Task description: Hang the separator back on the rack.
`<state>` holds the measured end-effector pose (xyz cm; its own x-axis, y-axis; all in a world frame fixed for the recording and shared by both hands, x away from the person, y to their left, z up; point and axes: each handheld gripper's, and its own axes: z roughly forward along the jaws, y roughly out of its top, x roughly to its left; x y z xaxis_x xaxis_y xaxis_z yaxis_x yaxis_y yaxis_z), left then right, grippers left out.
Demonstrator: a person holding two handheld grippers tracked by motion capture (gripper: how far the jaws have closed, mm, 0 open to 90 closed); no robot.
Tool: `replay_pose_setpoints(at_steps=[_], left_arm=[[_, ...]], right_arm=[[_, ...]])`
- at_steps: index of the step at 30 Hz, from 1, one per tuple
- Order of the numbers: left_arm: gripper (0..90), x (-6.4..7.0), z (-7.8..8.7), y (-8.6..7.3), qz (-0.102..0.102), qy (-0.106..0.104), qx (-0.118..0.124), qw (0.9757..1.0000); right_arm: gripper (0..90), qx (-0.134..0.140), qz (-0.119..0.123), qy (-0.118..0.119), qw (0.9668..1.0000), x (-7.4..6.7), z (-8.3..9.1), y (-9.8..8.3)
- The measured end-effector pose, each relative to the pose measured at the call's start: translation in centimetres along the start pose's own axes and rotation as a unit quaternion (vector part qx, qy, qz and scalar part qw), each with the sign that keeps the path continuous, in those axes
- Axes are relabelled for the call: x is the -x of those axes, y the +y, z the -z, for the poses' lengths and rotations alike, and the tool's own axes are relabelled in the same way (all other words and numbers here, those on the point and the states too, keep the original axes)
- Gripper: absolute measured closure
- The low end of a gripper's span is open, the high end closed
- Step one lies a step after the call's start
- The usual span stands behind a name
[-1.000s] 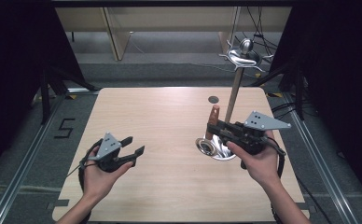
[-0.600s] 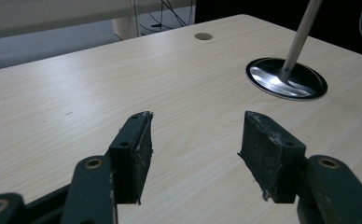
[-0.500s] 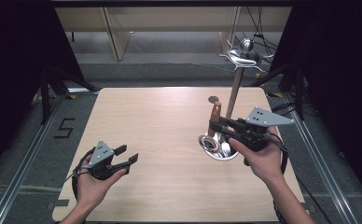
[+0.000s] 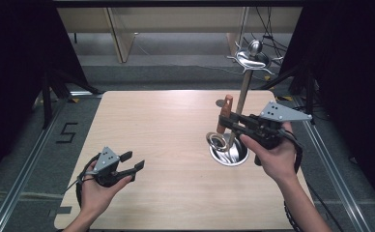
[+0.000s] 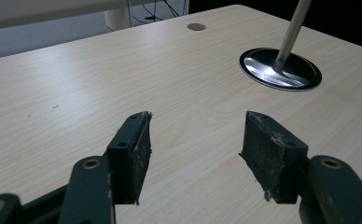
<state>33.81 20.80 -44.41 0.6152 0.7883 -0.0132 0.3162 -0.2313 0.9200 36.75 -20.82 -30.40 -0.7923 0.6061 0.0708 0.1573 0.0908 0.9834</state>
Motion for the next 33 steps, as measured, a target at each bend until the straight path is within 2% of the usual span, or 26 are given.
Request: replay_pose_setpoints(at_steps=[1,5,6,8,13,17,18,21,23,24,25,26,31,33], left_arm=[[41.2,0.0,0.0,0.0,0.004,-0.001,0.0,1.0],[41.1,-0.1,-0.1,0.0,0.0,0.0,0.0,1.0],[41.1,0.0,-0.1,0.0,0.007,-0.001,0.0,1.0],[41.1,0.0,-0.1,0.0,0.0,0.0,0.0,1.0],[41.0,0.0,0.0,0.0,0.0,0.003,0.001,1.0],[40.8,0.1,0.0,0.0,0.015,0.002,0.003,0.9999],[40.9,0.0,0.0,0.1,0.002,0.004,0.002,1.0],[40.8,0.0,-0.1,0.1,-0.001,0.003,0.003,1.0],[40.8,0.2,-0.1,0.0,0.016,0.002,0.004,0.9999],[40.8,0.2,-0.1,0.0,0.017,0.002,0.004,0.9999],[40.9,0.1,-0.1,0.0,0.01,0.003,0.005,0.9999],[40.8,-0.1,-0.1,0.1,-0.006,0.003,0.003,1.0],[40.8,0.2,-0.1,0.0,0.016,0.002,0.004,0.9999],[40.8,0.2,-0.1,0.0,0.016,0.002,0.005,0.9999]], right_arm=[[73.7,-0.001,-0.003,0.002,1.0,0.0,0.0,0.2],[73.7,0.002,-0.003,-0.004,1.0,0.0,0.0,0.7],[73.7,0.001,-0.001,-0.001,1.0,0.0,0.0,0.8],[73.7,0.003,-0.004,-0.002,1.0,0.0,0.0,1.0],[73.7,0.01,0.009,-0.009,0.9999,0.2,0.0,1.4],[73.7,0.009,-0.004,-0.009,0.9999,0.1,0.2,1.8],[73.7,0.013,-0.003,-0.012,0.9998,0.1,0.2,2.0],[73.7,0.01,-0.001,-0.012,0.9999,0.2,0.2,2.1],[73.7,0.01,-0.001,-0.012,0.9999,0.2,0.2,2.2],[73.7,0.011,0.0,-0.015,0.9998,0.2,0.2,2.3],[73.7,0.015,-0.001,-0.014,0.9998,0.2,0.1,2.4],[73.7,0.013,0.001,-0.019,0.9997,0.2,0.2,2.5],[73.7,0.011,-0.004,-0.02,0.9997,0.3,0.3,3.0],[73.7,0.015,-0.001,-0.02,0.9997,0.4,0.3,3.1]])
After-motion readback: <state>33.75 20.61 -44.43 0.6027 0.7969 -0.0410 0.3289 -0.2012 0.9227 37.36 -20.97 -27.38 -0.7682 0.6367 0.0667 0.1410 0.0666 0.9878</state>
